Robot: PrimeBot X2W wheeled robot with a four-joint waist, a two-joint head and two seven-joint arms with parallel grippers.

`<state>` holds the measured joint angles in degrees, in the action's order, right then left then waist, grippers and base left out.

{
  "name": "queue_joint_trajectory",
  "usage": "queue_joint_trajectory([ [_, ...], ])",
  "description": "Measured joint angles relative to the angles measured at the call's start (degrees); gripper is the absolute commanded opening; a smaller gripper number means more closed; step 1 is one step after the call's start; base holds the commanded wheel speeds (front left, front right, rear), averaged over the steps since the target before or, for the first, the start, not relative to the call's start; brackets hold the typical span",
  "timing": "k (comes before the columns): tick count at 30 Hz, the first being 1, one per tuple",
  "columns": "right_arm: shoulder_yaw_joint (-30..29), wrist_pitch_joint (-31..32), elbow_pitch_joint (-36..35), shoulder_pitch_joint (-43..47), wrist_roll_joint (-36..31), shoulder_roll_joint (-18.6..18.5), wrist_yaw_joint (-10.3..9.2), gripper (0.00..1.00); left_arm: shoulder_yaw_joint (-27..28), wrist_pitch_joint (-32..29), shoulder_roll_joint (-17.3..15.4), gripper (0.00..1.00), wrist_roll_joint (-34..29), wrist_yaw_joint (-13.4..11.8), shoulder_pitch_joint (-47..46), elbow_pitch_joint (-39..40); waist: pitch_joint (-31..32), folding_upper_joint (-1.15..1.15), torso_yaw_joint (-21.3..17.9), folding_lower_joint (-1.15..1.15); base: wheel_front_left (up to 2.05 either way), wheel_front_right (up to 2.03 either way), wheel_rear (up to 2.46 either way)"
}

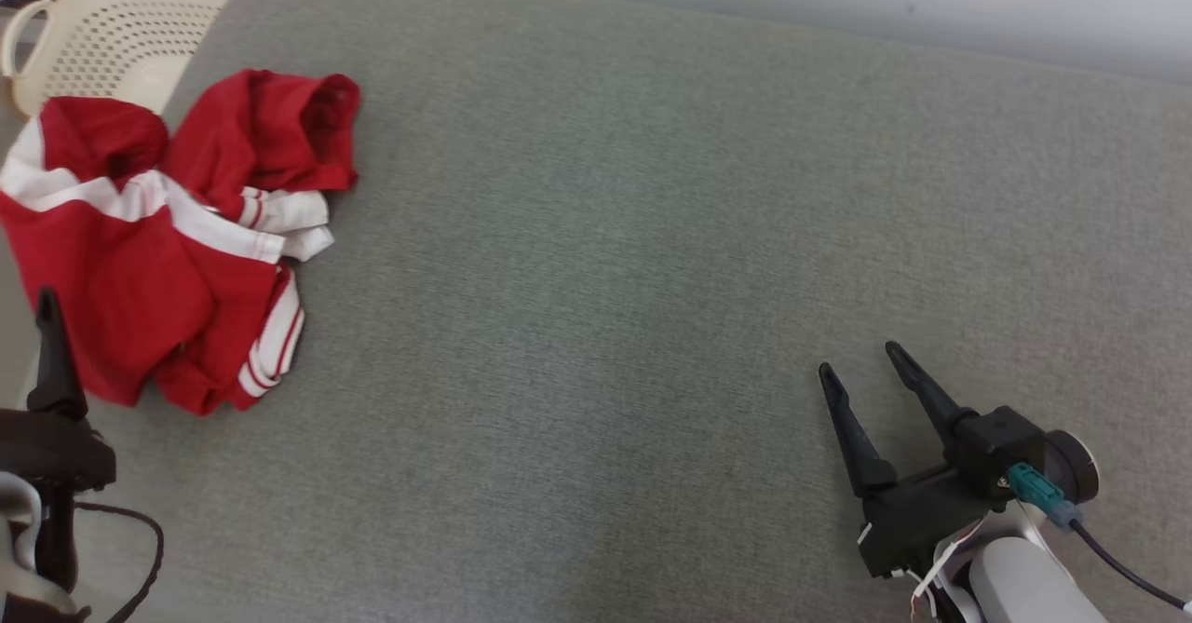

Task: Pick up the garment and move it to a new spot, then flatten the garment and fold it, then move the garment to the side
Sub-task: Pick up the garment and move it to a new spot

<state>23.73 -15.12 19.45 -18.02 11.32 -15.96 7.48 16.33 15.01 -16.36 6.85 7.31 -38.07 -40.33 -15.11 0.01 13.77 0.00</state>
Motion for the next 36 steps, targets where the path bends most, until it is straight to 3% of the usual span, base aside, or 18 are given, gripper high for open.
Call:
queue_joint_trajectory([
  [11,-1.1,0.0,-0.9,-1.4,0.0,-1.8,0.0,1.0,1.8,0.0,-4.1,1.0,4.3,0.2,-3.7,-9.4,-4.5,0.0,-4.8,0.0,0.0,0.0,0.0],
  [17,-1.6,0.0,-2.0,-1.6,0.0,-1.9,0.01,1.0,1.5,0.0,-4.7,1.0,5.5,0.2,-5.7,-11.6,-6.8,0.0,-7.1,0.0,0.0,0.0,0.0],
  [18,-1.7,-0.1,-2.1,-1.7,0.0,-1.9,0.02,1.0,1.3,0.0,-4.8,0.65,5.5,0.2,-5.7,-11.7,-7.0,0.0,-7.4,0.0,0.0,0.0,0.0],
  [19,-2.0,-0.1,-2.4,-1.7,0.0,-1.6,0.02,1.0,1.1,0.0,-4.8,0.12,5.2,0.2,-5.7,-11.5,-7.2,0.0,-7.7,0.0,0.0,0.0,0.0],
  [20,-2.3,-0.1,-2.5,-1.7,0.0,-1.5,0.03,1.0,0.6,0.0,-4.8,0.0,4.7,0.2,-5.7,-11.4,-7.3,0.0,-8.0,0.0,0.0,0.0,0.0],
  [28,-2.9,0.0,-2.2,-1.3,0.0,-0.2,0.02,1.0,-1.7,0.0,-5.2,0.0,-0.2,-0.8,-5.6,1.6,-5.8,0.0,-8.3,0.0,0.0,0.0,0.0],
  [36,-2.6,0.0,-1.6,0.0,1.0,2.5,0.02,1.0,-8.2,0.0,-5.4,0.0,-4.0,-0.3,-7.1,19.8,-2.2,0.0,-8.4,0.0,0.0,0.0,0.0],
])
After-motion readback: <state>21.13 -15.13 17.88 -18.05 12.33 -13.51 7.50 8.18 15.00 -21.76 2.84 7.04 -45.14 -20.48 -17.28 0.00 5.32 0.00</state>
